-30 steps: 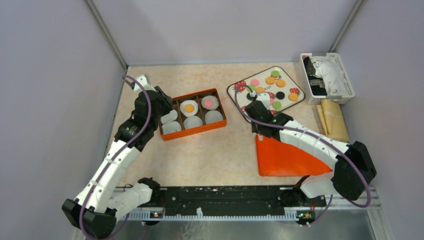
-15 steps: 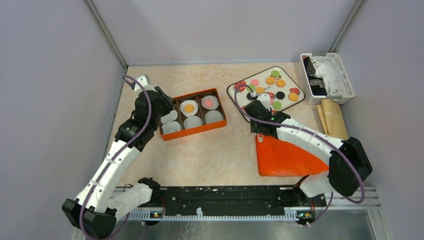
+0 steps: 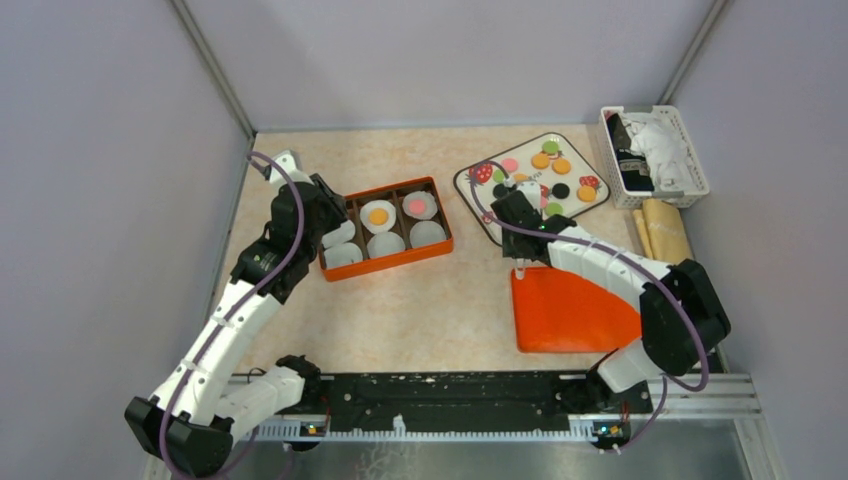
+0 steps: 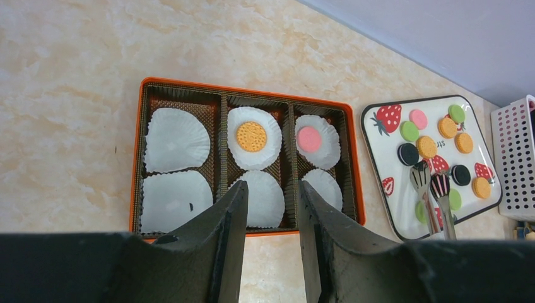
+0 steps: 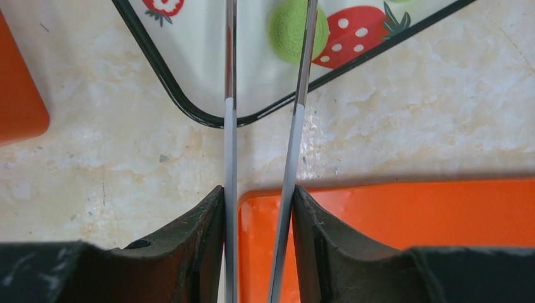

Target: Pack the cookies

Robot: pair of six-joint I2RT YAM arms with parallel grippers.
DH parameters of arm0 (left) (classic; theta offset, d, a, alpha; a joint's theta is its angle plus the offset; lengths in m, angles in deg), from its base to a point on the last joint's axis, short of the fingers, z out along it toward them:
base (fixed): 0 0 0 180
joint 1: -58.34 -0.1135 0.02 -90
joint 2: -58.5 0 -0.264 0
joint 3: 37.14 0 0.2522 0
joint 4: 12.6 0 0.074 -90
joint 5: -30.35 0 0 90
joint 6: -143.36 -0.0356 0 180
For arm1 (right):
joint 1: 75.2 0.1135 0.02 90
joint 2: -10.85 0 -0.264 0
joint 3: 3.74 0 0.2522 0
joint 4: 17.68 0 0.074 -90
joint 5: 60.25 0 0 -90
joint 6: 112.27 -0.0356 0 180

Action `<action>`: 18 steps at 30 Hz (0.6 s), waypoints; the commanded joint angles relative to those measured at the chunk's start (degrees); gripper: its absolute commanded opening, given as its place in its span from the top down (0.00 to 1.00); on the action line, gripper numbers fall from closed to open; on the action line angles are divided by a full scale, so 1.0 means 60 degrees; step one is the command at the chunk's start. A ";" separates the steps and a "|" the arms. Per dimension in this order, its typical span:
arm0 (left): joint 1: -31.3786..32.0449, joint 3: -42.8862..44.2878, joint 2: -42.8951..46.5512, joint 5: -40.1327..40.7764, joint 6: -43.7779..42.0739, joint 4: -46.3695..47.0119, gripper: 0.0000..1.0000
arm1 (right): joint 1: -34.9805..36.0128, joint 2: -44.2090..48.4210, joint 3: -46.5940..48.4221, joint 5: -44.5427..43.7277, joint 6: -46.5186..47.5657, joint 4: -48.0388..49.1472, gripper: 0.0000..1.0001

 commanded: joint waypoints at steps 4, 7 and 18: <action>-0.0036 0.0096 0.0217 0.0096 -0.0062 0.0296 0.59 | -0.0180 -0.0052 0.0823 0.0413 0.0379 0.0656 0.87; -0.0036 0.0241 0.0188 0.0221 -0.0033 0.0172 0.59 | -0.0170 0.0299 0.0975 0.0531 0.0463 0.0508 0.98; -0.1115 0.0960 -0.0668 -0.0364 0.0088 0.0082 0.59 | 0.1006 0.1355 0.1900 0.1073 0.0680 -0.0386 1.00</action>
